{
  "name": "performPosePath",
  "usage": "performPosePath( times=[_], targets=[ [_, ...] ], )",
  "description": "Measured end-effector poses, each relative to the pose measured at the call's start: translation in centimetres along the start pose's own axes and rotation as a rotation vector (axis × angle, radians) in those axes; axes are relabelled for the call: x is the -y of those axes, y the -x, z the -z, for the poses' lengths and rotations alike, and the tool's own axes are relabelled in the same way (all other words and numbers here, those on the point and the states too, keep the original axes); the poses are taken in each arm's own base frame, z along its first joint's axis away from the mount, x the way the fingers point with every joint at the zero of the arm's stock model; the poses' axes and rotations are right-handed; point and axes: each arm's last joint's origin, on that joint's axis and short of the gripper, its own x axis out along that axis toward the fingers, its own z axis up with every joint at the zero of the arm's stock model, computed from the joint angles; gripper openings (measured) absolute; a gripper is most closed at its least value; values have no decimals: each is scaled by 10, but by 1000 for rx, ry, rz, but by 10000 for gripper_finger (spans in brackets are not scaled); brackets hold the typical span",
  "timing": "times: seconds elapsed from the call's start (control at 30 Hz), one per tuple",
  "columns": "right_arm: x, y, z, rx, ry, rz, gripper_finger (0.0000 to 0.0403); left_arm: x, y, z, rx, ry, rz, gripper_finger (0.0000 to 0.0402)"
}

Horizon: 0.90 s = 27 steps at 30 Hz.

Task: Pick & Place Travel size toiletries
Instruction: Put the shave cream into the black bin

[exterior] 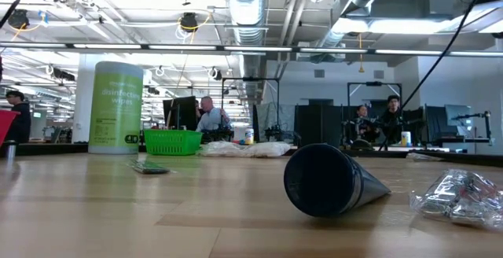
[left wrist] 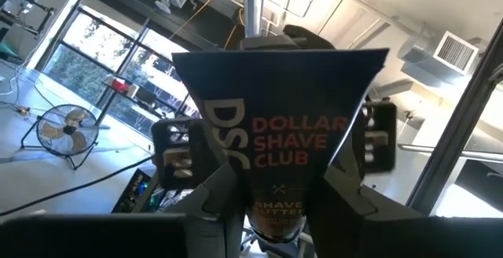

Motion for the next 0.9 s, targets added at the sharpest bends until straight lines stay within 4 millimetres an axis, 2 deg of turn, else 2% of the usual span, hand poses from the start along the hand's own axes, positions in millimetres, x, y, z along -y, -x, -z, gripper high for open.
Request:
performPosePath(
  times=[0.17,0.37,0.6,0.77,0.9],
  targets=[
    [2,20,-11,33,-9,-24,255,0,0,1,-12,7,15,104],
    [-1,56,-23,114,-1,-23,255,4,1,3,-28,13,38,104],
    [-7,93,-31,198,4,-32,255,11,3,6,-86,26,157,104],
    [-12,109,-31,216,-5,-45,255,15,5,8,-134,47,257,104],
    [-13,111,-29,179,-37,-90,255,17,5,8,-166,69,319,104]
  ],
)
